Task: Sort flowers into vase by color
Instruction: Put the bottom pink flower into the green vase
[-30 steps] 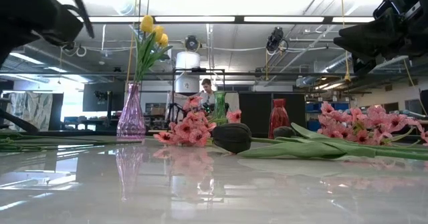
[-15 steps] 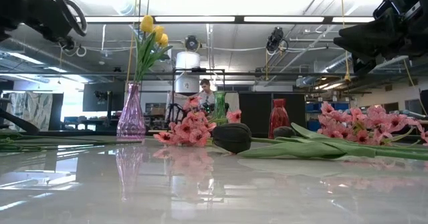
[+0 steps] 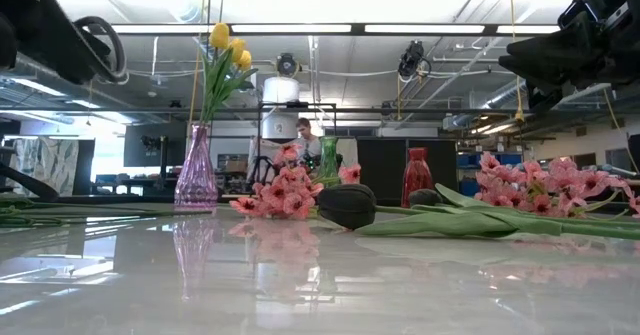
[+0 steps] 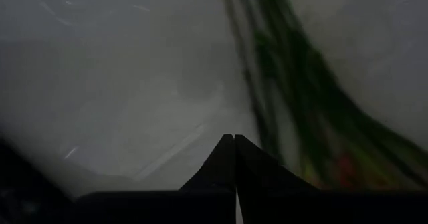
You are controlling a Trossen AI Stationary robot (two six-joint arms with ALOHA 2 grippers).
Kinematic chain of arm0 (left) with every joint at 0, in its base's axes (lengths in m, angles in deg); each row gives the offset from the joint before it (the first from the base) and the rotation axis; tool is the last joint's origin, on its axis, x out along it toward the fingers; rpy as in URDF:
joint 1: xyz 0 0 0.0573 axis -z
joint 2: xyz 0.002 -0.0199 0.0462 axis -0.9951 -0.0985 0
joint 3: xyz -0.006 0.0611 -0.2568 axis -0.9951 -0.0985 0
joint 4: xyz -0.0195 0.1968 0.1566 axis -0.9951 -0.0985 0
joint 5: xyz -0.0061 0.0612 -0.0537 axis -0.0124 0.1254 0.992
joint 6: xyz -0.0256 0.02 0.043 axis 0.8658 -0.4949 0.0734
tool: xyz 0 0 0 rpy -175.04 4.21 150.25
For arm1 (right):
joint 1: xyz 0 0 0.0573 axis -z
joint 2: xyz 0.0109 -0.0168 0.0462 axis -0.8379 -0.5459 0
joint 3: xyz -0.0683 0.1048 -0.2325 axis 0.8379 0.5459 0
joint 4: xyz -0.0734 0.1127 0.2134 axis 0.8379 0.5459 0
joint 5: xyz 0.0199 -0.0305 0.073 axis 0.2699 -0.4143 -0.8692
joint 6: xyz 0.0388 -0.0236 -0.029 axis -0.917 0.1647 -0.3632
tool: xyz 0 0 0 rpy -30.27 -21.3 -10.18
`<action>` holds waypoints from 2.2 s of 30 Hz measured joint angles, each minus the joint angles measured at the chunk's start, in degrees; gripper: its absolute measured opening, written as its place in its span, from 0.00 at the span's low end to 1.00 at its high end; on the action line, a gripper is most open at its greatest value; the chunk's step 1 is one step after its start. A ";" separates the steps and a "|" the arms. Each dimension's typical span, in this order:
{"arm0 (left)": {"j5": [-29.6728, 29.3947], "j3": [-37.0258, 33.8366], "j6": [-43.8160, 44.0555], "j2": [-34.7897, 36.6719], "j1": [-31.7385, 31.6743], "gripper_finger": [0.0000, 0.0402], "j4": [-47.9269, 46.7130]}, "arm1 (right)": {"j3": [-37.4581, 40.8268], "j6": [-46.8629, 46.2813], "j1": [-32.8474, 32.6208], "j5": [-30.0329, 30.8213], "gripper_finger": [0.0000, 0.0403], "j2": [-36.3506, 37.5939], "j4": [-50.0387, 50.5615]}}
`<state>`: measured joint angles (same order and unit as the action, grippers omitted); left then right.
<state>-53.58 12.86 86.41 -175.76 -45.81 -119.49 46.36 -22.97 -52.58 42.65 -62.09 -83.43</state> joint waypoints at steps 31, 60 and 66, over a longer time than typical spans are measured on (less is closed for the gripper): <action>2.80 -0.01 -12.07 -2.13 -17.47 0.00 38.31 | 0.01 0.00 0.01 -0.01 0.27 -0.02 -0.02; 1.41 6.49 -97.77 -2.09 -17.46 0.03 18.87 | 0.00 0.00 0.01 -0.02 0.27 -0.01 0.01; 1.37 6.49 -104.38 -2.09 -18.85 0.03 18.40 | 0.01 0.00 0.01 -0.01 0.27 0.00 0.01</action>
<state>-52.20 19.36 -17.97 -177.85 -64.67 -101.08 46.36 -22.97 -52.57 42.64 -62.09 -83.42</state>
